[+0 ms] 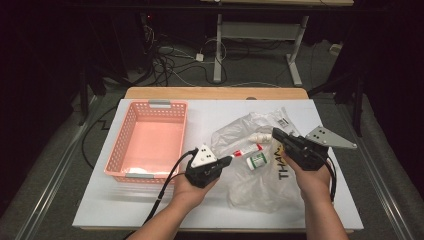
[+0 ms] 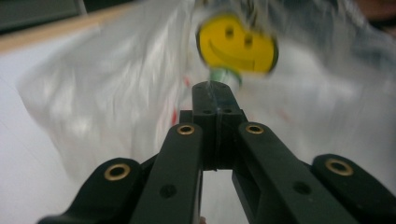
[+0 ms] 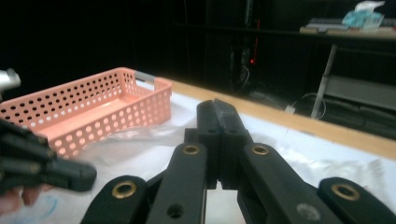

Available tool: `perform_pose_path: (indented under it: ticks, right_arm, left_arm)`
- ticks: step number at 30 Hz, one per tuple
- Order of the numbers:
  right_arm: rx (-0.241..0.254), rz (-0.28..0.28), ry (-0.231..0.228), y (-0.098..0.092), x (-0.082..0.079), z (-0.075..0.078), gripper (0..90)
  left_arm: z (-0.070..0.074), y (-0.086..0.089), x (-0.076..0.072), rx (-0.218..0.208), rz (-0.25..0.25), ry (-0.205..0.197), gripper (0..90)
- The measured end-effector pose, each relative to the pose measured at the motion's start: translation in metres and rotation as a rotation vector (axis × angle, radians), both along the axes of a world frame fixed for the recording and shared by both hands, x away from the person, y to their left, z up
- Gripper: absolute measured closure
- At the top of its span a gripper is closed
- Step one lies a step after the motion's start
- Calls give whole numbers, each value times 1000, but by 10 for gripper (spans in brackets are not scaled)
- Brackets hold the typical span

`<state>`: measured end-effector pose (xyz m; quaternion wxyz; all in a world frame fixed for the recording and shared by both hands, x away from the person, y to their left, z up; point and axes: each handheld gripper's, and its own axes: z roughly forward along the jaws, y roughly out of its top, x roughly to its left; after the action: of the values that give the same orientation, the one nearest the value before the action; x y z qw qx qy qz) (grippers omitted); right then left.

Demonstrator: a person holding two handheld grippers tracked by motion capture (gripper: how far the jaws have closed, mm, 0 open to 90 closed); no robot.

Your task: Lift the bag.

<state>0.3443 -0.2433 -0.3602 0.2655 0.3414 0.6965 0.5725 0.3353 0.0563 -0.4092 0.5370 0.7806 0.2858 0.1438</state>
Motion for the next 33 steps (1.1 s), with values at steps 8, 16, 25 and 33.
perform_pose_path:
  ticks: [8, 16, 25, 33]
  right_arm:
    - [17, -52, -90, 4, 21, 43, 900]
    - [80, -105, -208, -4, 34, 102, 900]
    - [70, -151, -192, -21, 36, 99, 900]
    - [49, -191, -111, -40, 41, 71, 900]
  left_arm:
    - [71, -2, 24, -100, 55, -129, 890]
    - [151, -9, 30, -174, 52, -288, 890]
    - [128, 3, 21, -112, 44, -245, 773]
    - [67, 38, -19, -45, 66, -132, 476]
